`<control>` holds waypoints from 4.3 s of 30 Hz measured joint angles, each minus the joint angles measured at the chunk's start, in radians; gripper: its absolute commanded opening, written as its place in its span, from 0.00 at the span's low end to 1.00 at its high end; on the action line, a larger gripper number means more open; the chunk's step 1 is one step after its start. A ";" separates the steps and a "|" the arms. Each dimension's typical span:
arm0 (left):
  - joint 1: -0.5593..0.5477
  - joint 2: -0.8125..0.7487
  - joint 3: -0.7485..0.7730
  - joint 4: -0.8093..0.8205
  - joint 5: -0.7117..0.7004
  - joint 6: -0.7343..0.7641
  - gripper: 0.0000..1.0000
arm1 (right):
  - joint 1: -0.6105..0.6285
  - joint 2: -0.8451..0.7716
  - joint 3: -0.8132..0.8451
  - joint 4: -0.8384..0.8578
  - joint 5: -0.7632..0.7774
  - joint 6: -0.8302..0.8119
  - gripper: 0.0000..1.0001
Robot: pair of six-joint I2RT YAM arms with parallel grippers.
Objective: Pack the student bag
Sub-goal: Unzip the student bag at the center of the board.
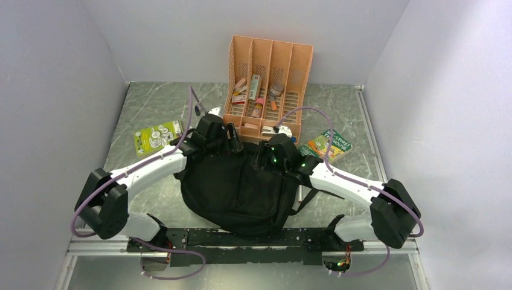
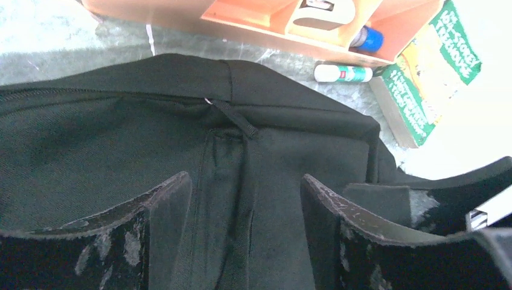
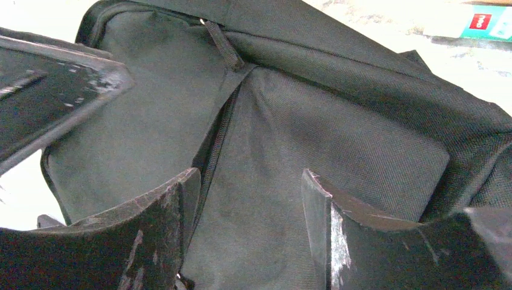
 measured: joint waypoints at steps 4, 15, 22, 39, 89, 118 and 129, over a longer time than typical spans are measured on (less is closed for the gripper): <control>-0.019 0.042 0.008 -0.008 -0.024 -0.020 0.69 | 0.000 -0.024 -0.026 0.017 0.018 0.019 0.60; -0.024 0.188 0.086 -0.013 -0.062 -0.039 0.65 | 0.000 -0.018 -0.105 0.085 0.015 0.062 0.54; -0.024 0.237 0.088 0.012 -0.066 -0.062 0.62 | 0.000 0.016 -0.135 0.148 -0.012 0.073 0.49; -0.025 0.306 0.082 0.105 -0.051 -0.119 0.43 | 0.000 0.016 -0.215 0.232 -0.051 0.076 0.46; 0.058 0.263 0.135 -0.128 -0.225 0.240 0.05 | 0.000 0.006 -0.217 0.194 -0.005 0.070 0.45; 0.152 0.135 0.132 -0.256 -0.329 0.317 0.05 | 0.000 -0.038 -0.176 0.163 0.020 -0.031 0.69; 0.153 0.051 0.117 -0.219 -0.226 0.381 0.05 | 0.000 0.058 -0.019 0.481 -0.056 -0.385 0.73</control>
